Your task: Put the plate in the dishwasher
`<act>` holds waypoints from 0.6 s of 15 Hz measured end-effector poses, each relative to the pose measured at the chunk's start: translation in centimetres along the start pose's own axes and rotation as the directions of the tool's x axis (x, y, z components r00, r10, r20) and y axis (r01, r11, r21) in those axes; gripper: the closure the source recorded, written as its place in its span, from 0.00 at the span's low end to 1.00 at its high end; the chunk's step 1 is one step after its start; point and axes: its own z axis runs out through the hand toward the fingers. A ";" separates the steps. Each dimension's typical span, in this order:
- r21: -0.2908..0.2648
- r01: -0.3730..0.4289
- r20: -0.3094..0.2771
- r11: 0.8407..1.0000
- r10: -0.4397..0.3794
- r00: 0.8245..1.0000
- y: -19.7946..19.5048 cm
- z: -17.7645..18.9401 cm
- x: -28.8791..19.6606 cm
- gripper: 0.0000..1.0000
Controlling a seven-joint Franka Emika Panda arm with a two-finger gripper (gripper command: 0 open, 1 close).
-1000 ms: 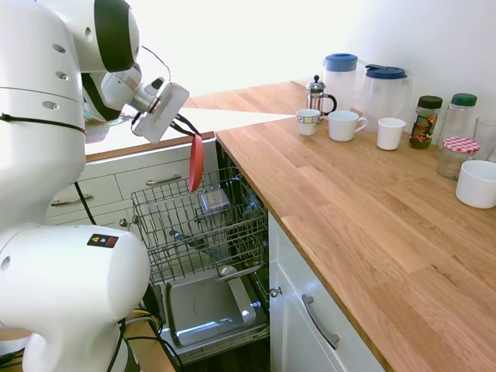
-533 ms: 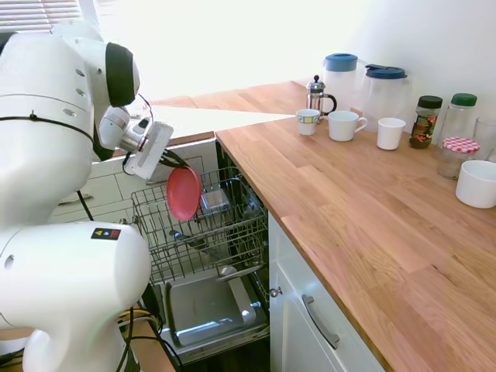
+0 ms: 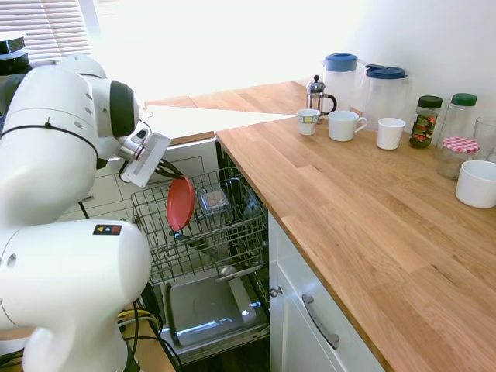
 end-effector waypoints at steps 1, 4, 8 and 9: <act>0.008 0.010 0.024 1.000 -0.011 1.000 -0.2 -0.6 -0.2 1.00; 0.035 0.052 0.109 0.998 -0.056 0.993 -1.5 -2.5 -1.2 1.00; 0.047 0.074 0.190 0.996 -0.082 0.978 -3.3 -1.5 -1.8 0.00; 0.052 0.072 0.198 0.996 -0.081 0.977 -3.1 -1.5 -1.5 0.00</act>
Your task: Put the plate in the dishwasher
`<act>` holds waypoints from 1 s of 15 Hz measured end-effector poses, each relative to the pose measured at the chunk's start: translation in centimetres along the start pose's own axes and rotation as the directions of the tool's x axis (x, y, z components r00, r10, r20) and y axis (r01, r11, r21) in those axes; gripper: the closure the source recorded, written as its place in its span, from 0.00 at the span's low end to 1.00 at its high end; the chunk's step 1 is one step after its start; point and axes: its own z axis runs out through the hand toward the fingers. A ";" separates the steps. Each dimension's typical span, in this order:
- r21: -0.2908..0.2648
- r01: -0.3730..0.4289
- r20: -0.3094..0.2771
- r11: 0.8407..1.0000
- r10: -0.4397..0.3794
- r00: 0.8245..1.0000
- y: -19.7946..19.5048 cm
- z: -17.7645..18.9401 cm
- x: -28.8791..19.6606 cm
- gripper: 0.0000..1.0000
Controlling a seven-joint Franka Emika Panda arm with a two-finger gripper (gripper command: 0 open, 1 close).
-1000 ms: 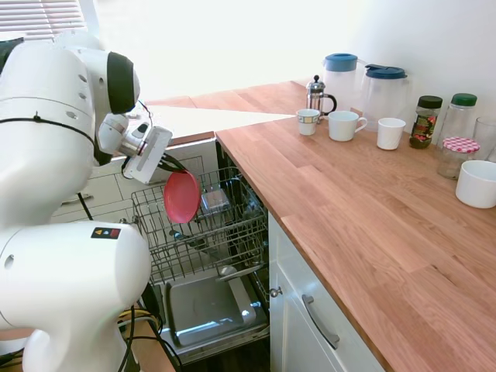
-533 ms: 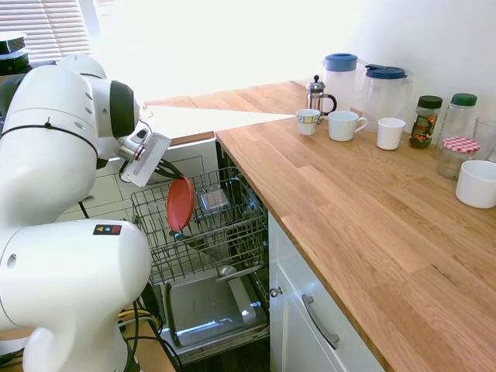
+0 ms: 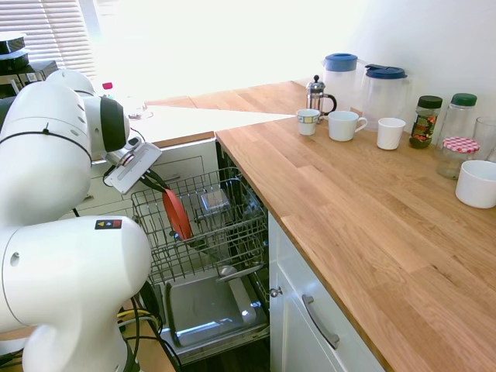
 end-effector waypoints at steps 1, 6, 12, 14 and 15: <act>0.008 0.002 0.010 1.000 -0.002 1.000 0.2 -0.1 0.2 0.00; 0.060 0.011 0.067 0.998 -0.015 0.998 0.9 -0.6 0.4 0.00; 0.112 -0.019 0.110 0.993 0.007 0.994 5.8 -3.9 1.2 0.00; 0.144 -0.059 0.124 0.988 0.041 0.991 9.4 -4.9 2.0 0.00; 0.162 -0.087 0.132 0.983 0.065 0.989 11.9 -5.6 2.4 0.00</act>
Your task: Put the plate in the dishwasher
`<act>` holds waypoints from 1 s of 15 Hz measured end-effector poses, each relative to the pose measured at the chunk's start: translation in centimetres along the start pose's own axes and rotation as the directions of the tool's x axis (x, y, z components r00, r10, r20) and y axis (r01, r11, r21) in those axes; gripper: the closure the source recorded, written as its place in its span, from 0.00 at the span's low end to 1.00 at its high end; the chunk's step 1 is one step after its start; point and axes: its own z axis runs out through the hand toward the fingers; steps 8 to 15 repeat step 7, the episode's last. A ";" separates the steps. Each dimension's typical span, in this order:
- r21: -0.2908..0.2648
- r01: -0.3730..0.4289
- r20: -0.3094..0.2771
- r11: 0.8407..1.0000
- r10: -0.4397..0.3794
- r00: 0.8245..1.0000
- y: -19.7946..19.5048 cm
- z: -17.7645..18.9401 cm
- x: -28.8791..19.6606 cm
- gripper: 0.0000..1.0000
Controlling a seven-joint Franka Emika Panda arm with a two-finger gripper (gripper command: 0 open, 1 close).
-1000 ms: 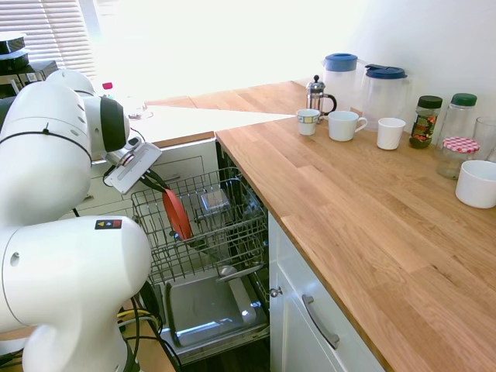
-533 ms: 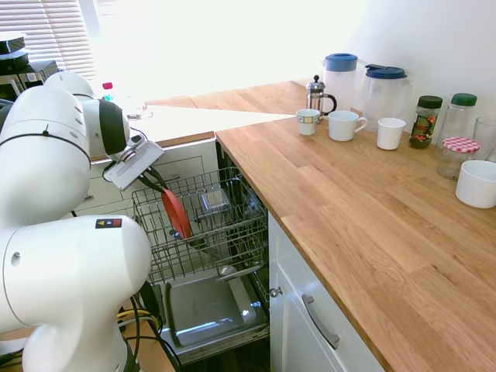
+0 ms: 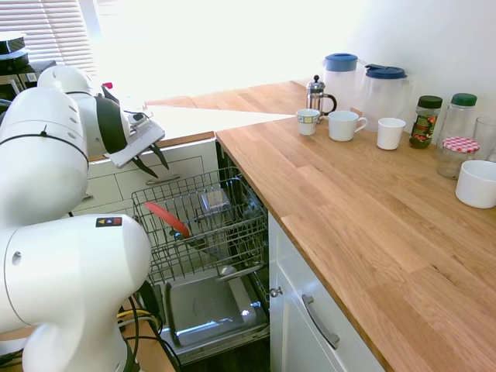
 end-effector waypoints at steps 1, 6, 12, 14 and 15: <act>0.027 -0.027 0.005 0.999 0.027 1.000 2.7 -1.1 0.4 0.00; 0.151 -0.153 0.038 0.977 0.149 0.988 16.0 -2.4 2.4 0.00; 0.167 -0.166 0.052 0.972 0.160 0.986 17.8 -2.5 2.3 0.00; 0.167 -0.166 0.052 0.972 0.160 0.986 17.8 -2.5 2.3 0.00; 0.167 -0.166 0.052 0.972 0.160 0.986 17.8 -2.5 2.3 0.00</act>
